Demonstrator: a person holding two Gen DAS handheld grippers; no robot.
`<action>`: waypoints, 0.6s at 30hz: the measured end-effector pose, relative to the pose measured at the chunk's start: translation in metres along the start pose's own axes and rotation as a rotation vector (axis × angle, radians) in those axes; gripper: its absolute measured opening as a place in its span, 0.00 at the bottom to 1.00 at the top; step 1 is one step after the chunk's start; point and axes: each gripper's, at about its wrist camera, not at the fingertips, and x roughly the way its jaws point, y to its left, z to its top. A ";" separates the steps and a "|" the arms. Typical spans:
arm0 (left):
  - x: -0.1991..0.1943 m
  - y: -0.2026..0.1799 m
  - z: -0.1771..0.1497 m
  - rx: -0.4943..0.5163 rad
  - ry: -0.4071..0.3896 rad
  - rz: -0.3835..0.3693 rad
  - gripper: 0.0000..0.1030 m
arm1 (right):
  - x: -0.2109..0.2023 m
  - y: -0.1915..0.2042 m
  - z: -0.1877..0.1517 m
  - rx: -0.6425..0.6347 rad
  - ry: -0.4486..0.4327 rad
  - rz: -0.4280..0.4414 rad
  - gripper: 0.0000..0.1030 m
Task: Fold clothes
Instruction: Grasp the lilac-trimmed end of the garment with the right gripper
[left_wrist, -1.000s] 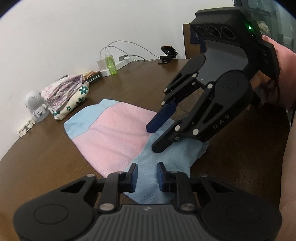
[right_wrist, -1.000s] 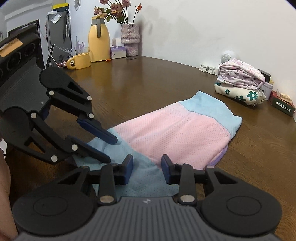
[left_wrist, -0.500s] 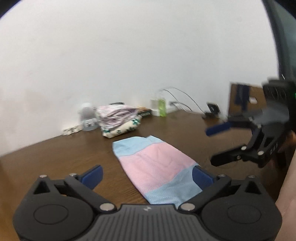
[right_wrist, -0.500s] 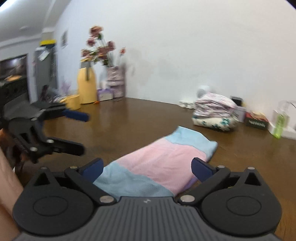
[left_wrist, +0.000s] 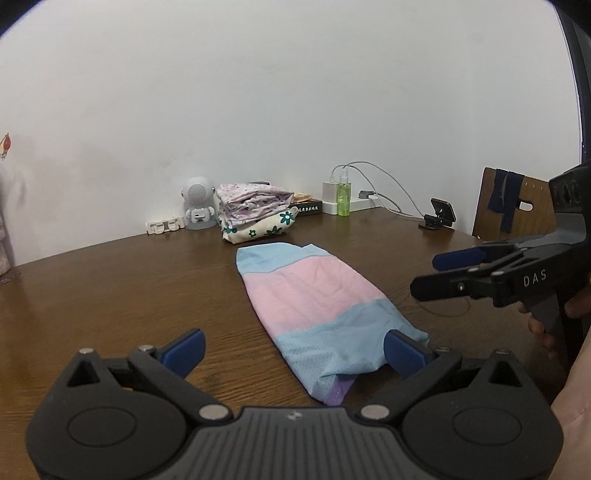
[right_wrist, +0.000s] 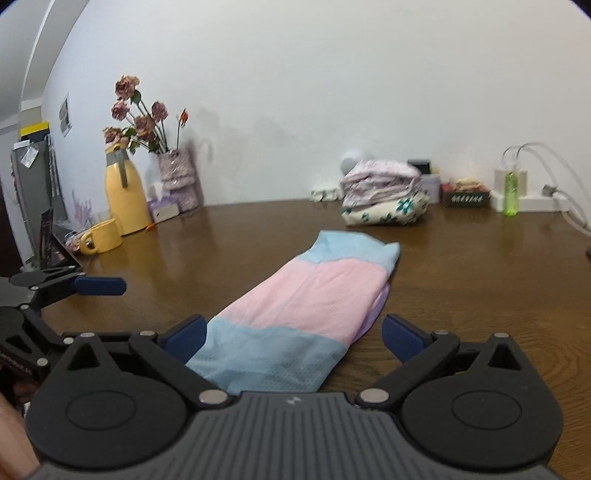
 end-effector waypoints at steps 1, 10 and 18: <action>-0.001 -0.002 -0.001 0.005 0.003 0.003 1.00 | -0.001 0.002 0.000 -0.021 0.004 0.005 1.00; 0.009 -0.015 -0.001 0.154 0.142 -0.017 0.56 | 0.017 0.042 0.006 -0.514 0.172 0.137 0.87; 0.039 -0.035 0.001 0.308 0.257 -0.036 0.38 | 0.035 0.059 -0.002 -0.748 0.257 0.147 0.77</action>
